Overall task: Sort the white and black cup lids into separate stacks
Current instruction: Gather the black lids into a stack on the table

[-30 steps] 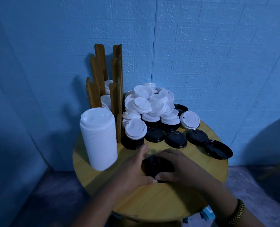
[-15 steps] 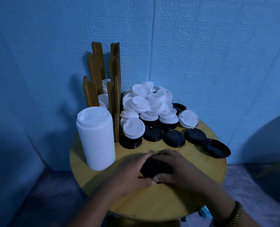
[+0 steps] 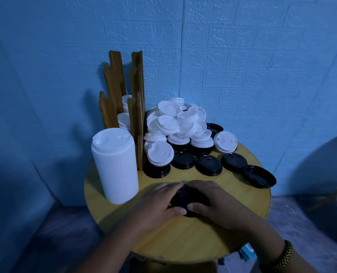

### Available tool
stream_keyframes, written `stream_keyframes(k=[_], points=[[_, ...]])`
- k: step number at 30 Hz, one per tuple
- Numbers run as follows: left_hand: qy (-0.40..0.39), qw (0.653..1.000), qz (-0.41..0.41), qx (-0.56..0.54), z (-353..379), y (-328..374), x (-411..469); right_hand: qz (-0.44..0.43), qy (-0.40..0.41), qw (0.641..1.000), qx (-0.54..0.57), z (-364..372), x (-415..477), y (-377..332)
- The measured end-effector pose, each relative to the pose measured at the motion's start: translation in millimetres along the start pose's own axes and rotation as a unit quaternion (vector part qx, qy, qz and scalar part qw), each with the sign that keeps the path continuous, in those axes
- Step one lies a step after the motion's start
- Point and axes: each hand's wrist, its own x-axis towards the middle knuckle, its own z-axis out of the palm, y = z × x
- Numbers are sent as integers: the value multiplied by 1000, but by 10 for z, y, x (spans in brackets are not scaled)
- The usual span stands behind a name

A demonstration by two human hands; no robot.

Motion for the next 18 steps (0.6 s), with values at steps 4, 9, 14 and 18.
stream_keyframes(k=[4,9,14,18], points=[[8,1000,-15,-10,-46,7,-10,119,86,977,-156,-192,-55,90],[15,999,-24,-22,-57,19,-32,321,121,911,-227,-429,-222,264],[18,999,-35,-34,-66,38,-54,275,97,924,-247,-369,-260,265],[22,998,-52,-30,-31,29,-30,200,91,951,-219,-284,-208,227]])
